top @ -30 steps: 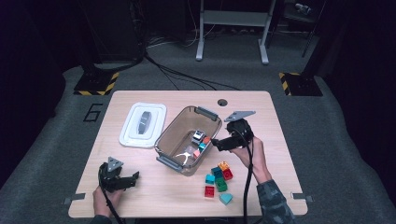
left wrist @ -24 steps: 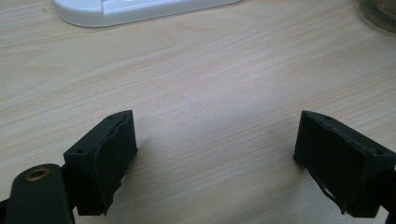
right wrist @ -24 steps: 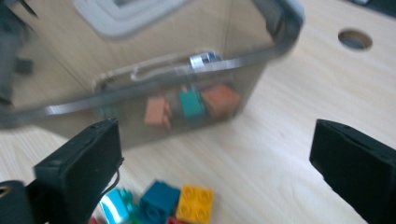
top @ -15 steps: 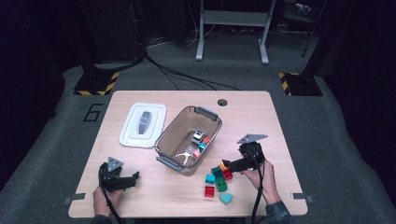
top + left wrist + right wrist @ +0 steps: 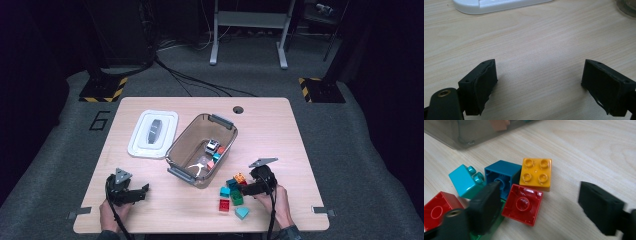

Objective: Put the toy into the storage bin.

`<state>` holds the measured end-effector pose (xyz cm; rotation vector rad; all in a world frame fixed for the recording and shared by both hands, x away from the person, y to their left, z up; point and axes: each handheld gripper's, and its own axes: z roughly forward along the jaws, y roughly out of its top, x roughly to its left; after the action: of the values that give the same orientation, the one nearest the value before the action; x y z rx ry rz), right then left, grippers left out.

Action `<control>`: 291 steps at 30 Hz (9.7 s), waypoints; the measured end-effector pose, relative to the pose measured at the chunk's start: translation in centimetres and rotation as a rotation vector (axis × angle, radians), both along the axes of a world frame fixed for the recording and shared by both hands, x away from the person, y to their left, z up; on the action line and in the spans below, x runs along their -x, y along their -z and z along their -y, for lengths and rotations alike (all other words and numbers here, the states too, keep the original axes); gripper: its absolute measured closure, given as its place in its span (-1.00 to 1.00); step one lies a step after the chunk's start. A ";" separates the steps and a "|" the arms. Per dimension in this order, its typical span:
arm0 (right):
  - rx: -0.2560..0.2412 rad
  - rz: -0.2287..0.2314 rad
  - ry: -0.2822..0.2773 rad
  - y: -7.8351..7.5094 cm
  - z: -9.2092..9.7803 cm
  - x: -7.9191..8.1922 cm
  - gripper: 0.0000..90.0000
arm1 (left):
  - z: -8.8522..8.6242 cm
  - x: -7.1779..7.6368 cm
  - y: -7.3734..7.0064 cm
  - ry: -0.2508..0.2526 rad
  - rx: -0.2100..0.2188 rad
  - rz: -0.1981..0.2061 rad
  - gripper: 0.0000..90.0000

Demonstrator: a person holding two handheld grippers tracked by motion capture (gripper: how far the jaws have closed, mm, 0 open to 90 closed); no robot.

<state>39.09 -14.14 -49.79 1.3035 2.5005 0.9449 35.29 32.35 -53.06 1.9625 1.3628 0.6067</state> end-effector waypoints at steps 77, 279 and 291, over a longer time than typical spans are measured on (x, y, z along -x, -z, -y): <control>-0.070 0.212 0.088 -10.9 1.0 -6.2 0.31 | 0.0 0.0 0.0 -0.001 0.003 0.000 -0.72; 0.082 0.016 0.040 -1.3 -0.6 -3.2 0.31 | 0.0 0.0 0.0 0.000 0.000 -0.001 -0.72; 0.038 0.053 0.042 -3.0 -0.7 -3.5 0.31 | 0.0 0.0 0.0 -0.002 0.000 0.000 -0.72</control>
<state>42.57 -13.44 -46.74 1.2962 2.4297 0.9062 35.29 32.34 -53.06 1.9614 1.3648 0.6069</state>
